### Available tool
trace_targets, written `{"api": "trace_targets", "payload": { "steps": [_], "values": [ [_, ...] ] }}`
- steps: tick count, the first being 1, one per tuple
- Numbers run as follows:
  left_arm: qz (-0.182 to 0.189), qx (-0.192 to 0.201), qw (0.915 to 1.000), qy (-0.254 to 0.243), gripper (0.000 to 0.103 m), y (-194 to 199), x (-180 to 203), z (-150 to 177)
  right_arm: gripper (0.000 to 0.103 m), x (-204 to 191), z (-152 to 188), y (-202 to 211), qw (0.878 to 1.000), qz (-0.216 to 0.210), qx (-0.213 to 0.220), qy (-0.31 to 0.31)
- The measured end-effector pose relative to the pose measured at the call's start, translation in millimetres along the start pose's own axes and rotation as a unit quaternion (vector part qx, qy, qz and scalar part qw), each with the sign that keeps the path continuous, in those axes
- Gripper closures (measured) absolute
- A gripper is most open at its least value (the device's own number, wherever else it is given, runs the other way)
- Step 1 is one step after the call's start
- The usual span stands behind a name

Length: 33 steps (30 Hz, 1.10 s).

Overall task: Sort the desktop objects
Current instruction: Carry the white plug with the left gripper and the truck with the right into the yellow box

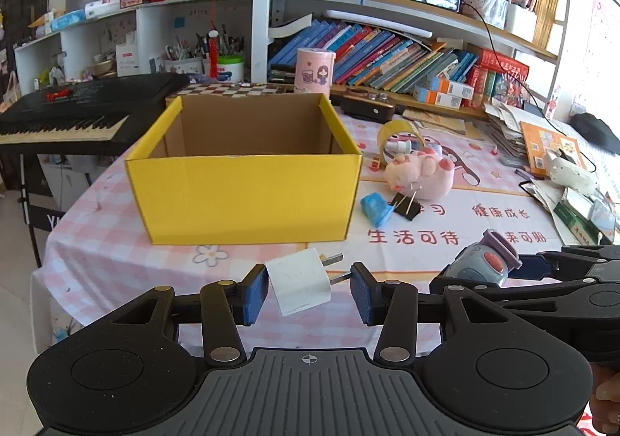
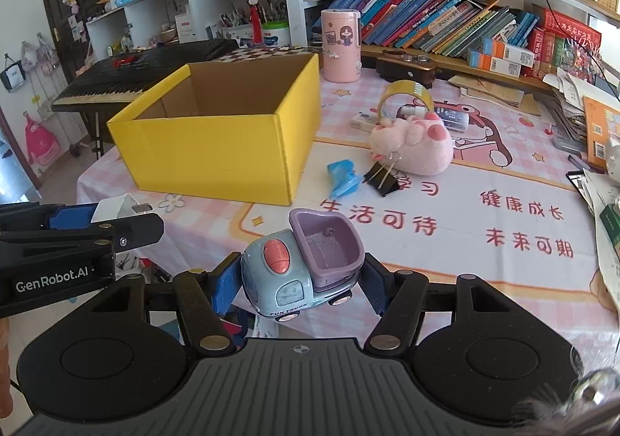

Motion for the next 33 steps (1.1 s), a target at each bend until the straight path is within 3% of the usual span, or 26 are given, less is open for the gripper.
{"api": "trace_targets", "payload": {
  "steps": [15,33],
  "values": [
    [0.004,0.015,0.9996,0.025,0.058,32.6,-43.0,19.2,0.041,-56.3,16.7,12.4,1.000,0.002,-0.001,0.025],
    [0.006,0.016,0.9994,0.029,0.058,39.3,-52.2,25.7,0.041,-71.9,24.1,13.7,1.000,0.001,-0.006,0.028]
  ]
}}
Point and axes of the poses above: each gripper's, at about its wrist camera, not at the fingertips, and y roughly against the way its jaws point, x to its right, z to its underside, the point moved 9 cm from there along -y, roughly the way its jaws point, and after that the axes turned 1 degree about -x, right-handed, at the moved point
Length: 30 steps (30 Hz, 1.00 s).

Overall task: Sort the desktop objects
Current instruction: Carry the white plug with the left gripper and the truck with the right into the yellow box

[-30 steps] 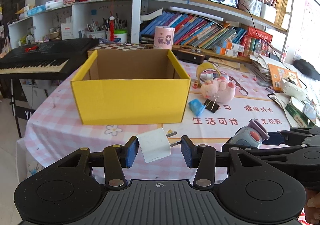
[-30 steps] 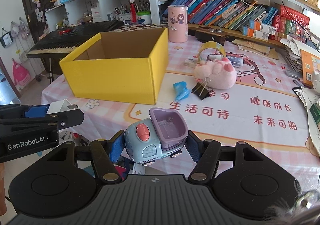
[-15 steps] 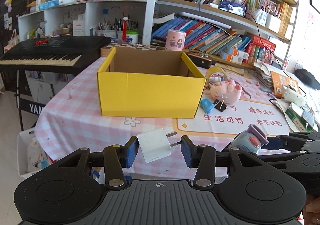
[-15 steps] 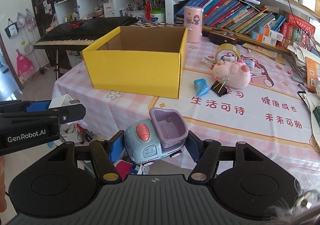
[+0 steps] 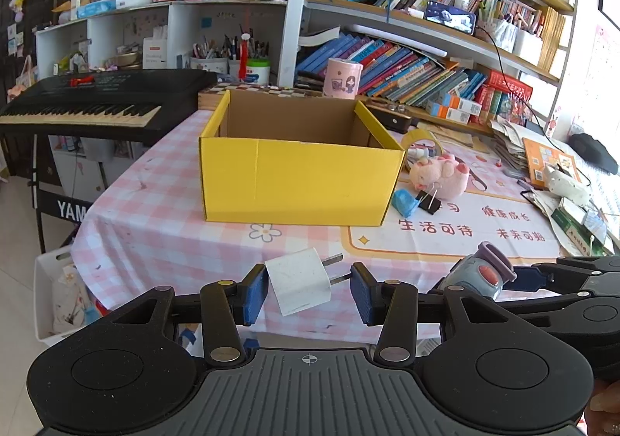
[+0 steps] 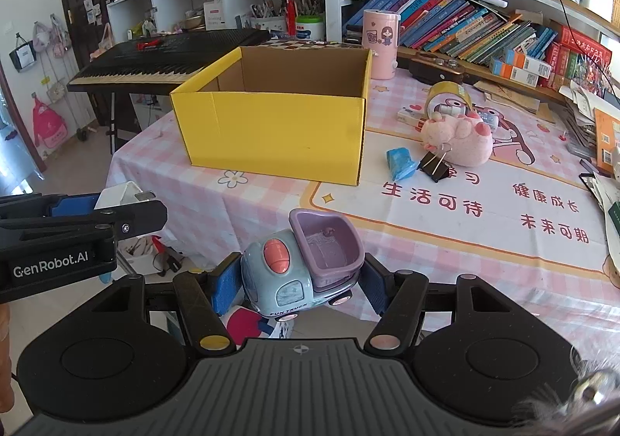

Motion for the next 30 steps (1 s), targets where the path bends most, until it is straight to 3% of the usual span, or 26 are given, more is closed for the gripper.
{"api": "trace_targets", "payload": {
  "steps": [22,30],
  "values": [
    [-0.008,-0.001,0.9998,0.016,0.058,-5.7,-20.4,-10.1,0.041,-16.7,-16.3,-17.7,1.000,-0.007,-0.007,0.016],
    [-0.024,0.017,0.9995,0.009,0.058,-16.5,-24.3,-28.5,0.041,-10.0,-44.0,-30.5,0.999,-0.013,0.022,0.028]
  ]
}}
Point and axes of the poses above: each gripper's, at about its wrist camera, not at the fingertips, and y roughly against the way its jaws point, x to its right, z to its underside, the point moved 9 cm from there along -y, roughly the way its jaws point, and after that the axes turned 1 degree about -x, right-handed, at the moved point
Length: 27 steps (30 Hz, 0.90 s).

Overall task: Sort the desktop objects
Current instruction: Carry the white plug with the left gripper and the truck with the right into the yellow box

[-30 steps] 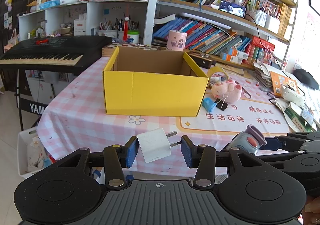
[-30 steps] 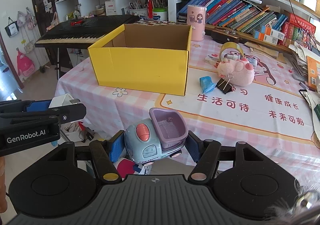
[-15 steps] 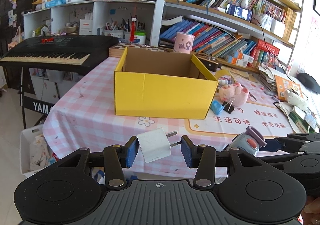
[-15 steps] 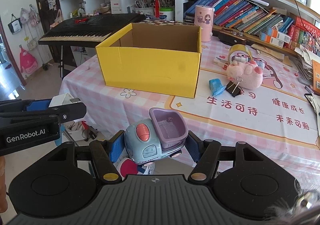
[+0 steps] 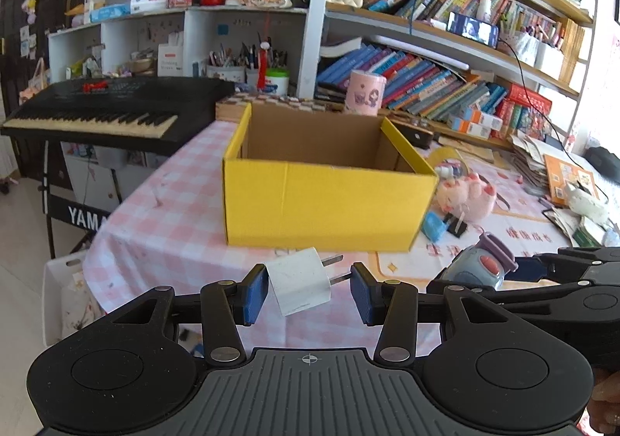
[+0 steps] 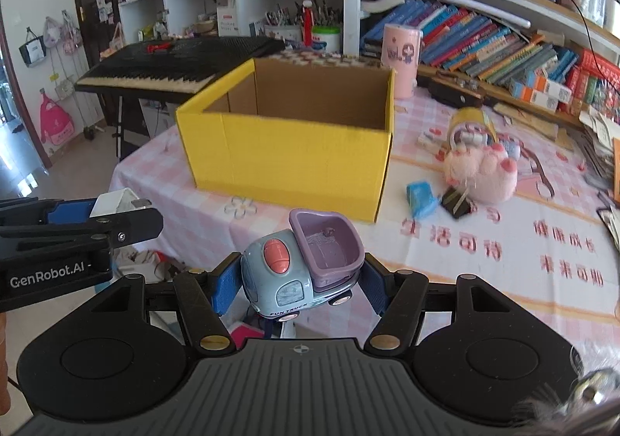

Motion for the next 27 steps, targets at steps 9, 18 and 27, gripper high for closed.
{"api": "trace_targets", "payload": {
  "steps": [9,18,27],
  "values": [
    [-0.008,0.038,0.9993,0.001,0.058,-15.9,1.1,-42.3,0.041,10.8,-52.4,-13.8,0.999,-0.015,0.042,0.027],
    [-0.020,0.072,0.9971,0.009,0.058,-43.8,-2.5,-89.7,0.041,26.7,-105.5,-40.8,0.996,-0.031,0.064,0.059],
    [-0.028,0.055,0.9981,-0.007,0.058,-96.9,-0.9,-120.5,0.041,36.0,-146.0,-98.3,0.988,-0.053,0.055,0.132]
  ]
}}
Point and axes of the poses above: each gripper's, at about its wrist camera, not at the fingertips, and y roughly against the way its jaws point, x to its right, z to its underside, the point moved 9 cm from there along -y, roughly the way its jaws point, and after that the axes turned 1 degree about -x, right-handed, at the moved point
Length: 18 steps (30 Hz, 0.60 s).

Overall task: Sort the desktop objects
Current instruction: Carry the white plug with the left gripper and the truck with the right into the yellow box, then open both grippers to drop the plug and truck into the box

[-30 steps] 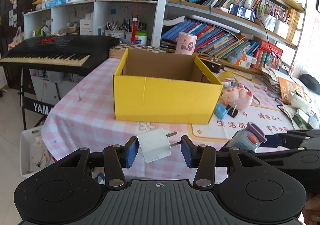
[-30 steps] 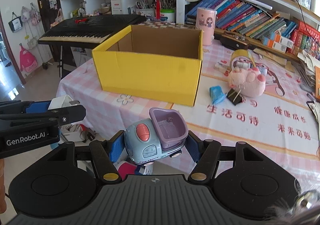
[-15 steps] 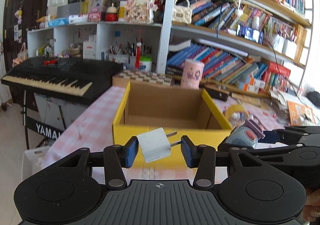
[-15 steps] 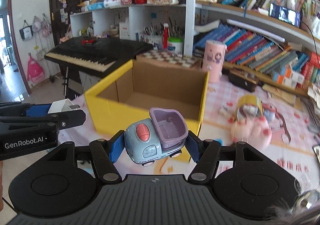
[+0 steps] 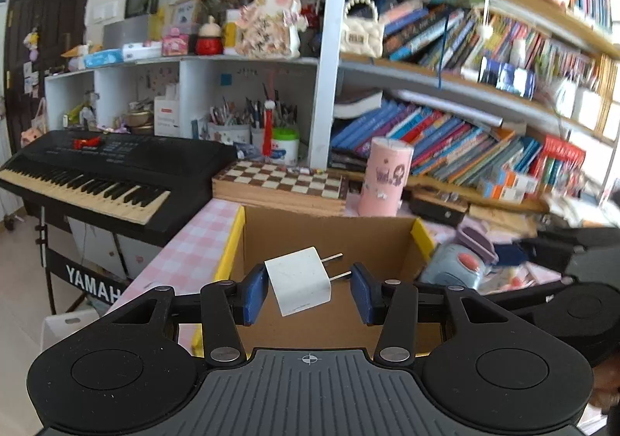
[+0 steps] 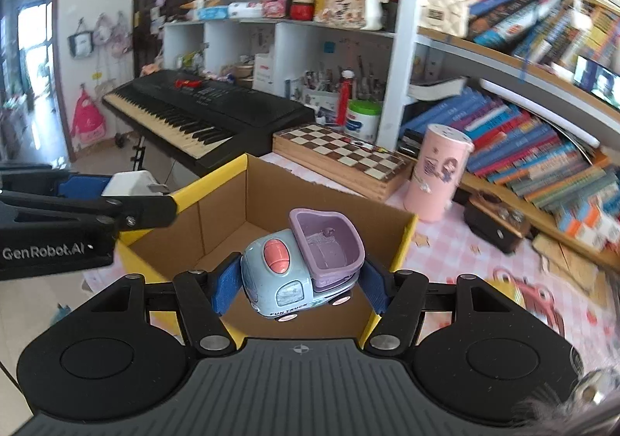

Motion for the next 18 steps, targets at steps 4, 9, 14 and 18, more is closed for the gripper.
{"api": "trace_targets", "payload": {
  "steps": [4,9,14,18],
  "values": [
    [-0.007,-0.034,0.9993,-0.008,0.058,-38.1,-2.0,-1.9,0.041,8.2,-4.6,-42.3,0.999,-0.005,-0.025,0.045],
    [-0.016,-0.077,0.9968,-0.012,0.058,-80.1,-9.4,0.8,0.041,15.8,-6.6,-85.9,0.994,-0.017,-0.063,0.084],
    [-0.018,-0.121,0.9922,-0.023,0.058,-112.3,-13.1,10.3,0.041,15.9,-5.2,-117.7,0.985,-0.037,-0.097,0.138],
    [-0.027,-0.146,0.9884,-0.033,0.058,-131.8,-15.8,15.3,0.041,13.6,0.8,-138.3,0.975,-0.048,-0.125,0.177]
  ]
}}
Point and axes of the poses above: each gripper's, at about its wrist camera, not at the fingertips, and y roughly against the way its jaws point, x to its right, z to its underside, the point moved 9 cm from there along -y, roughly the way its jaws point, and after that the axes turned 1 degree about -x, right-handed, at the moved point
